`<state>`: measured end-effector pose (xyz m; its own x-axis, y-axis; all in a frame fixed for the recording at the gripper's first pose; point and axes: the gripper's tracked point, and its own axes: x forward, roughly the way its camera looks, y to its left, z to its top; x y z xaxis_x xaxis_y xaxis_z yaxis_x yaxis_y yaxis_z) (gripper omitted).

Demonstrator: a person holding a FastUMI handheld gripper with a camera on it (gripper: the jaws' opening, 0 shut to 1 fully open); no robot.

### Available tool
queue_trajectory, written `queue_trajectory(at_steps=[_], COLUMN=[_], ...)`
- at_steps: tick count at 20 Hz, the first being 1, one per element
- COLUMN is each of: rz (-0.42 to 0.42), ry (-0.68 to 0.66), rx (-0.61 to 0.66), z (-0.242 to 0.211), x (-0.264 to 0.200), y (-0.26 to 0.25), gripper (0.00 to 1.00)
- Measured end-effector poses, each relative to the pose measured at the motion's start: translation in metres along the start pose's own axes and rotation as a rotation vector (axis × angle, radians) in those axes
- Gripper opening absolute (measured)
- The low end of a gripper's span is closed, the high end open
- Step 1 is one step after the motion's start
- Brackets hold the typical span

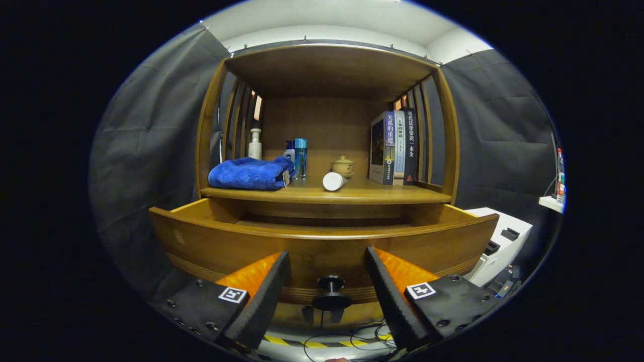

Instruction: Pull open the drawer, take out the items inside it, and place them on the countertop above the cabinet.

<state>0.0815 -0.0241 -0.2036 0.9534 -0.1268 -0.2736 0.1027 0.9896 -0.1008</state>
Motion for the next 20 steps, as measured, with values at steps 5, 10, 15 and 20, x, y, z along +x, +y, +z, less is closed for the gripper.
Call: queue_trajectory(at_steps=[5,10,15,20], rz=[-0.006,-0.011,-0.019,-0.014], ry=[-0.017,-0.013,-0.018,-0.024], rx=[-0.011,-0.005,-0.004,0.005], z=[0.005,0.010,0.015,0.016], x=[0.036,0.072,0.102,0.119], y=[0.003,0.005,0.005,0.004], gripper=[0.99,0.99,0.99,0.99])
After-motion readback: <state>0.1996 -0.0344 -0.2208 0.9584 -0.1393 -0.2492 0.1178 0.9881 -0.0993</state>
